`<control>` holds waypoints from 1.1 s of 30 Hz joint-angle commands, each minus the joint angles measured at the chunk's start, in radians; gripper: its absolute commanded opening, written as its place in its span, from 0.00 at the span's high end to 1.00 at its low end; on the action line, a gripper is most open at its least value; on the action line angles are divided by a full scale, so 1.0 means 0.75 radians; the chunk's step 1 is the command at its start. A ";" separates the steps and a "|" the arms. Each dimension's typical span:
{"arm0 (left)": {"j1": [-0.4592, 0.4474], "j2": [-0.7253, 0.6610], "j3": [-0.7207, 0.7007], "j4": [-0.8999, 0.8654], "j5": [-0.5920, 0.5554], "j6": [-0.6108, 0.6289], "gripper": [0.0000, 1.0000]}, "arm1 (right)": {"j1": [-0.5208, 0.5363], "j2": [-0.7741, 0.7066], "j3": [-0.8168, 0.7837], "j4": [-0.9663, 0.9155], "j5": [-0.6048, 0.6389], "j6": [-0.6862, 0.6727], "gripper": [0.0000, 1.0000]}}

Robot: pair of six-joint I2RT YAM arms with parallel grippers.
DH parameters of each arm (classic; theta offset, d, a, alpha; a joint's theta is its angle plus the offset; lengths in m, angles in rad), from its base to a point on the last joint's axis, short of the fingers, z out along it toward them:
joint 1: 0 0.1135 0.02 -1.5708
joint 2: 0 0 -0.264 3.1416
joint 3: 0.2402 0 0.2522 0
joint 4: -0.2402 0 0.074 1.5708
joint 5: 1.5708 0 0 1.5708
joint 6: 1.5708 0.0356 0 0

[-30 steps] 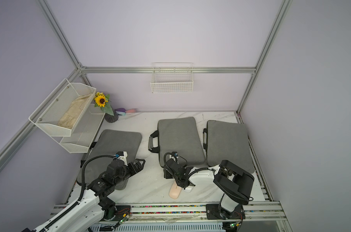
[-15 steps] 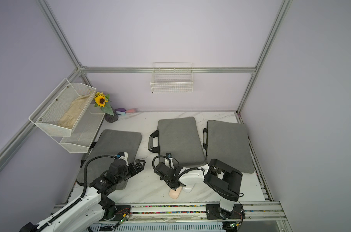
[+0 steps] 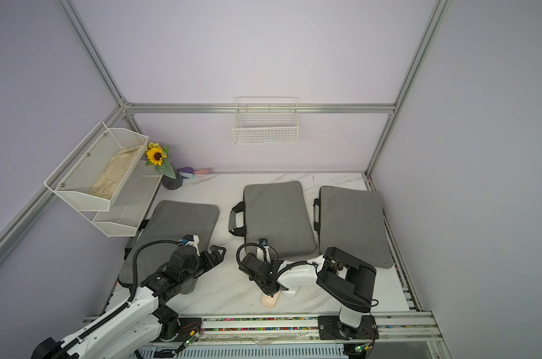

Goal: Put the mouse into the laptop bag
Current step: Unzip the zipper on the zippered laptop bag.

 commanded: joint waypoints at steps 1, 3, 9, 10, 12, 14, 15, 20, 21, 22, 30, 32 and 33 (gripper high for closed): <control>-0.012 0.051 0.009 0.170 0.053 -0.029 0.00 | 0.003 -0.046 -0.051 -0.069 -0.074 0.002 1.00; -0.033 0.112 0.013 0.243 0.049 -0.041 0.00 | -0.014 -0.093 -0.067 -0.062 -0.082 -0.018 1.00; -0.177 0.471 0.087 0.513 -0.020 -0.073 0.02 | -0.119 -0.208 -0.161 0.054 -0.176 -0.096 1.00; -0.199 0.554 0.125 0.549 -0.022 -0.078 0.02 | -0.127 -0.218 -0.165 0.055 -0.182 -0.100 1.00; -0.236 0.702 0.202 0.616 -0.001 -0.081 0.03 | -0.135 -0.232 -0.172 0.057 -0.197 -0.105 1.00; -0.262 0.841 0.286 0.636 -0.004 -0.100 0.05 | -0.147 -0.246 -0.184 0.071 -0.228 -0.113 1.00; -0.276 0.894 0.318 0.649 -0.032 -0.103 0.05 | -0.154 -0.246 -0.188 0.083 -0.238 -0.116 1.00; -0.296 1.077 0.442 0.691 -0.080 -0.095 0.19 | -0.158 -0.215 -0.204 0.155 -0.297 -0.130 1.00; -0.303 1.116 0.465 0.706 -0.066 -0.096 0.26 | -0.159 -0.214 -0.204 0.163 -0.308 -0.130 1.00; -0.307 1.149 0.486 0.716 -0.059 -0.107 0.34 | -0.159 -0.217 -0.203 0.167 -0.314 -0.124 1.00; -0.315 1.242 0.548 0.684 -0.107 -0.165 0.87 | -0.139 -0.154 -0.183 0.367 -0.455 -0.181 1.00; -0.317 1.254 0.552 0.686 -0.108 -0.176 0.92 | -0.129 -0.091 -0.141 0.400 -0.485 -0.191 1.00; -0.319 1.260 0.554 0.684 -0.105 -0.180 0.93 | -0.129 -0.065 -0.128 0.428 -0.501 -0.192 1.00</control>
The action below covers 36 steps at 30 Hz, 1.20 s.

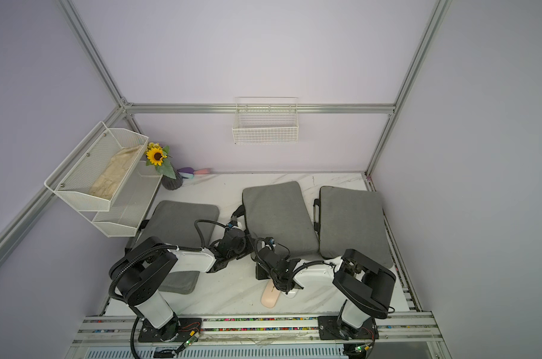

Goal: Put the mouse into the laptop bag
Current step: Unzip the zipper on the zippered laptop bag.

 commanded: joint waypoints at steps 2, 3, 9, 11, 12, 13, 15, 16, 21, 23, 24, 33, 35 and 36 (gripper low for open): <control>-0.016 0.049 0.085 -0.042 -0.024 -0.034 0.95 | 0.021 0.080 0.081 0.197 -0.106 -0.024 1.00; -0.017 0.043 0.084 -0.044 -0.028 -0.037 0.95 | 0.021 0.086 0.091 0.201 -0.107 -0.021 1.00; -0.023 0.002 0.021 -0.053 -0.107 -0.073 1.00 | 0.009 0.069 0.074 0.209 -0.065 0.025 1.00; -0.031 -0.036 -0.020 -0.052 -0.154 -0.099 1.00 | -0.033 0.055 0.047 0.206 -0.072 0.046 1.00; -0.040 -0.067 -0.044 -0.054 -0.187 -0.110 1.00 | -0.067 0.045 0.027 0.206 -0.084 0.050 1.00; -0.051 -0.099 -0.068 -0.054 -0.221 -0.120 1.00 | -0.103 0.033 0.006 0.210 -0.095 0.052 1.00; -0.077 -0.156 -0.102 -0.054 -0.274 -0.129 0.94 | -0.177 0.007 -0.038 0.213 -0.121 0.050 1.00; -0.096 -0.179 -0.115 -0.057 -0.302 -0.133 0.88 | -0.214 -0.007 -0.056 0.212 -0.130 0.049 1.00; -0.185 -0.229 -0.149 -0.085 -0.431 -0.177 0.70 | -0.366 -0.097 -0.145 0.209 -0.166 0.023 1.00; -0.196 -0.235 -0.149 -0.091 -0.430 -0.196 0.66 | -0.408 -0.129 -0.170 0.207 -0.175 0.015 1.00; -0.205 -0.234 -0.149 -0.093 -0.432 -0.205 0.63 | -0.431 -0.139 -0.184 0.207 -0.178 0.010 1.00; -0.284 -0.325 -0.196 -0.150 -0.603 -0.267 0.21 | -0.625 -0.161 -0.226 0.182 -0.215 -0.042 1.00; -0.280 -0.361 -0.217 -0.130 -0.680 -0.244 0.13 | -0.623 -0.213 -0.236 0.160 -0.206 -0.056 1.00; -0.262 -0.388 -0.223 -0.112 -0.693 -0.205 0.09 | -0.623 -0.235 -0.244 0.156 -0.225 -0.049 1.00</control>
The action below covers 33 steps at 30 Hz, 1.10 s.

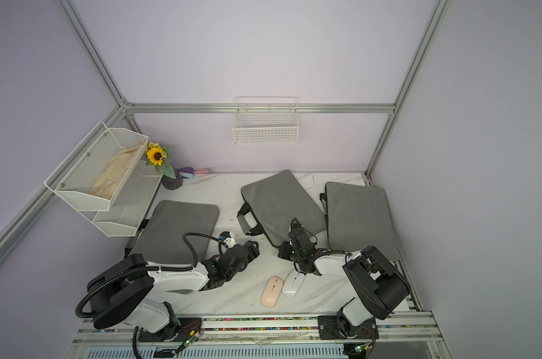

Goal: Put the mouse into the laptop bag
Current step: Unzip the zipper on the zippered laptop bag.

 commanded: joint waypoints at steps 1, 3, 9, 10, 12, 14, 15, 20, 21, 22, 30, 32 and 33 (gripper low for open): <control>0.055 -0.125 -0.053 0.014 -0.132 0.085 0.08 | -0.022 -0.086 -0.027 -0.039 0.070 -0.008 1.00; 0.127 -0.184 -0.012 -0.037 -0.138 0.183 0.03 | -0.022 -0.140 -0.034 -0.075 0.076 -0.005 1.00; 0.403 -0.106 0.193 -0.055 0.089 0.397 0.01 | -0.012 -0.172 -0.067 -0.071 0.037 0.024 1.00; 0.451 -0.025 0.237 -0.039 0.143 0.423 0.01 | -0.007 -0.172 -0.067 -0.066 0.037 0.030 1.00; 0.516 0.086 0.341 -0.028 0.242 0.459 0.01 | 0.000 -0.170 -0.065 -0.056 0.041 0.037 1.00; 0.555 0.202 0.465 -0.032 0.326 0.505 0.01 | 0.006 -0.132 -0.056 -0.042 0.038 0.037 1.00; 0.570 0.267 0.534 -0.033 0.354 0.535 0.01 | 0.012 -0.104 -0.049 -0.032 0.034 0.037 1.00; 0.630 0.558 0.863 -0.138 0.386 0.616 0.01 | 0.048 -0.002 -0.018 0.019 0.013 0.047 1.00; 0.646 0.625 0.935 -0.165 0.396 0.627 0.01 | 0.054 0.005 -0.016 0.023 0.014 0.049 1.00; 0.666 0.687 1.003 -0.190 0.415 0.642 0.01 | 0.060 0.007 -0.014 0.025 0.017 0.050 1.00; 0.734 1.039 1.414 -0.303 0.533 0.710 0.02 | 0.076 0.035 0.015 0.016 0.029 0.046 1.00; 0.735 1.080 1.479 -0.324 0.563 0.721 0.14 | 0.078 0.051 0.023 0.022 0.027 0.047 1.00; 0.735 1.093 1.499 -0.330 0.580 0.720 0.25 | 0.078 0.059 0.030 0.025 0.024 0.047 1.00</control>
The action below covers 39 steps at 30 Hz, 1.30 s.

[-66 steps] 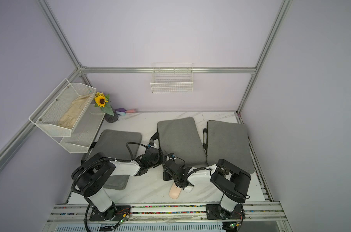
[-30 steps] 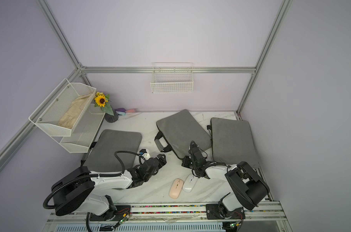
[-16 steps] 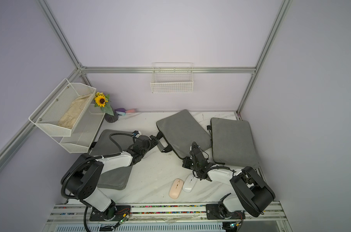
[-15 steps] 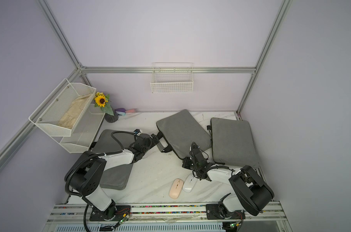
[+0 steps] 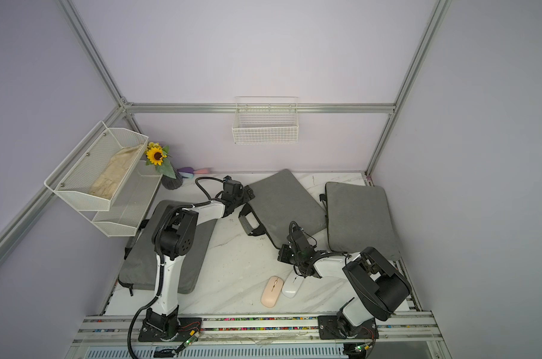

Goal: Put the mouse into the laptop bag
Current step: Unzip the zipper on the zippered laptop bag.

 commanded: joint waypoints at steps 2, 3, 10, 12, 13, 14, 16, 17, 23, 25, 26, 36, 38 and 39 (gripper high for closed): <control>-0.008 0.044 0.135 -0.071 0.096 0.043 0.58 | 0.008 0.048 0.047 0.032 0.017 0.009 1.00; -0.009 0.035 0.125 -0.069 0.088 0.035 0.73 | 0.008 0.058 0.056 0.030 0.020 0.007 1.00; 0.013 -0.211 -0.244 0.045 -0.073 -0.039 1.00 | -0.008 0.144 0.141 0.011 0.050 -0.009 1.00; 0.019 -0.346 -0.417 0.087 -0.121 -0.077 1.00 | -0.029 0.157 0.158 0.005 0.056 -0.010 1.00; 0.020 -0.415 -0.515 0.123 -0.139 -0.095 1.00 | -0.042 0.159 0.161 0.005 0.057 -0.015 1.00; 0.020 -0.479 -0.593 0.160 -0.145 -0.103 1.00 | -0.056 0.160 0.166 0.005 0.058 -0.019 1.00; 0.021 -0.609 -0.743 0.195 -0.144 -0.134 1.00 | -0.086 0.165 0.168 0.003 0.068 -0.027 1.00; 0.021 -0.655 -0.796 0.226 -0.124 -0.134 1.00 | -0.102 0.167 0.170 0.003 0.067 -0.032 1.00; -0.030 -0.784 -0.925 0.224 0.071 -0.113 0.72 | -0.263 0.209 0.179 -0.002 0.073 -0.063 1.00; -0.082 -0.835 -0.979 0.215 0.033 -0.124 0.58 | -0.334 0.217 0.174 -0.009 0.074 -0.074 1.00; -0.104 -0.859 -1.007 0.209 0.022 -0.136 0.49 | -0.356 0.218 0.174 -0.011 0.075 -0.082 1.00; -0.383 -1.134 -1.136 0.104 -0.153 -0.200 0.11 | -0.391 0.160 0.187 -0.094 0.006 -0.158 1.00; -0.402 -1.068 -1.060 0.059 -0.181 -0.186 0.11 | -0.391 0.121 0.174 -0.097 -0.007 -0.157 1.00; -0.401 -1.014 -1.017 0.030 -0.197 -0.191 0.11 | -0.392 0.096 0.167 -0.101 -0.013 -0.151 1.00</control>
